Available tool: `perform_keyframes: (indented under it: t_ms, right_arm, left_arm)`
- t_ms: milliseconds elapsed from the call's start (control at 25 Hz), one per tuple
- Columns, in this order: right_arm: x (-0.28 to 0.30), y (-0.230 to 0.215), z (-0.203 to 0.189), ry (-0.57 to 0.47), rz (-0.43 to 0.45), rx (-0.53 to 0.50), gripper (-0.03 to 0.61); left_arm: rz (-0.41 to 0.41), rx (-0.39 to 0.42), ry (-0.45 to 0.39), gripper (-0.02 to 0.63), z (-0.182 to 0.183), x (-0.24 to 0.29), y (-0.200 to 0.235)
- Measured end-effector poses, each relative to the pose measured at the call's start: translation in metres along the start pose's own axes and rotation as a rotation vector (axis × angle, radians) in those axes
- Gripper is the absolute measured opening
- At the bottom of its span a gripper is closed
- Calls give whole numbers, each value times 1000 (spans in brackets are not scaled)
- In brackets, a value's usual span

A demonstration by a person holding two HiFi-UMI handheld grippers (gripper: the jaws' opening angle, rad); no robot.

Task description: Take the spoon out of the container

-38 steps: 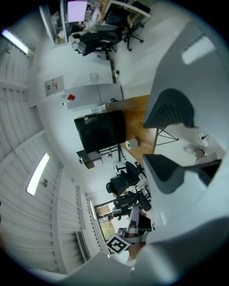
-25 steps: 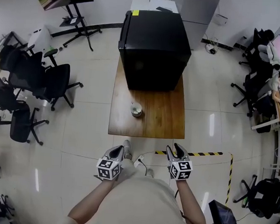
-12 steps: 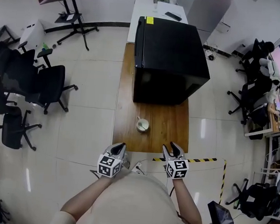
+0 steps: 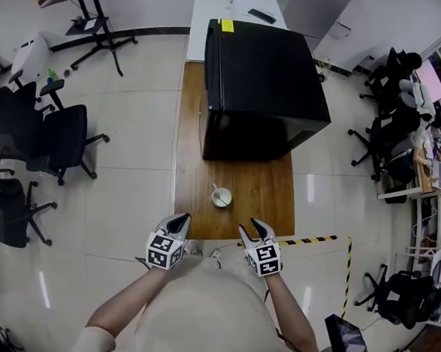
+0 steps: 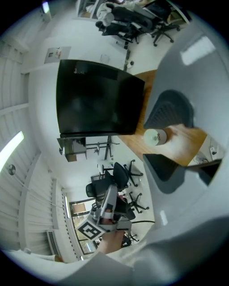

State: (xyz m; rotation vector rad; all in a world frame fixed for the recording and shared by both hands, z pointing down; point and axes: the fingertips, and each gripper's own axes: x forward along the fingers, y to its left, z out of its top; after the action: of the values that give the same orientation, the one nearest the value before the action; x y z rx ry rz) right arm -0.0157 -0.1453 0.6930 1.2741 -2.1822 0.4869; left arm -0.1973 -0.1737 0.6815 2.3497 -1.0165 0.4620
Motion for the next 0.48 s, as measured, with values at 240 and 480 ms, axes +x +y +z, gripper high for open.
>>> perform_keyframes:
  t_ms: [240,480]
  right_arm:
    - [36,1,-17,91,66,-75,174]
    - [74,-9,-41,173,122,-164,174]
  left_arm:
    - [-12,69,52,-11,-5,8,-4]
    - [8,160,65,-11,-6,6,-23]
